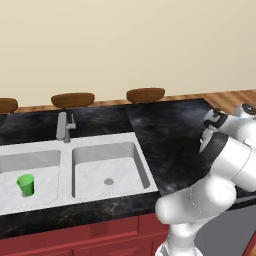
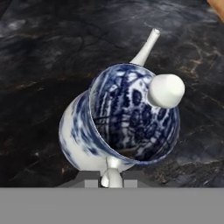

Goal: Place the cup in the left basin and the teapot in the right basin of the sink.

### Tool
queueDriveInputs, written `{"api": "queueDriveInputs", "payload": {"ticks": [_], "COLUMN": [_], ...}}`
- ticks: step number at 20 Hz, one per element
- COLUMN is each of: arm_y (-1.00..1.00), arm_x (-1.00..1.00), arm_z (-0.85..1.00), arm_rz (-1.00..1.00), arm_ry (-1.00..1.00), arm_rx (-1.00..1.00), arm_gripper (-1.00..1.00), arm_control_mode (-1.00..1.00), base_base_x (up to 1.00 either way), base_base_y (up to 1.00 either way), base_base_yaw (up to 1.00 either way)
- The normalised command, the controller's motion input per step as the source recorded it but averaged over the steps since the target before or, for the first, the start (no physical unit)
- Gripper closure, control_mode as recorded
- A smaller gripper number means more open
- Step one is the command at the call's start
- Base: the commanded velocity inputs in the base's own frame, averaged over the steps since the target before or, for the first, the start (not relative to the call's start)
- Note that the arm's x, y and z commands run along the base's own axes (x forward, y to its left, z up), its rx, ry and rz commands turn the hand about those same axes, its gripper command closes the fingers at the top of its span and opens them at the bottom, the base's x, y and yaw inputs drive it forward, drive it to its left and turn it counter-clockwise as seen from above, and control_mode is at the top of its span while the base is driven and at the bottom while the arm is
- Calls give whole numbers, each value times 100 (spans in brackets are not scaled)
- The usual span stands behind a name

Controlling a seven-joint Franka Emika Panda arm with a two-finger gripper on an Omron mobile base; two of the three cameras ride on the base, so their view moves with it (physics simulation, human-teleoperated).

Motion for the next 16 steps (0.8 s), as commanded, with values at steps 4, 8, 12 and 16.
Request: {"api": "queueDriveInputs", "payload": {"ticks": [4,8,12,16], "arm_y": [70,84,80,79], "arm_x": [0,0,0,0], "arm_z": [18,6,6,9], "arm_rz": [9,12,10,9], "arm_ry": [0,-1,-1,0], "arm_rx": [-8,-13,-12,-9], "arm_gripper": [100,100,100,100], "arm_control_mode": [-100,-100,-100,-100], "base_base_x": [0,0,0,0], "base_base_y": [0,0,0,0], "base_base_yaw": [0,0,0,0]}}
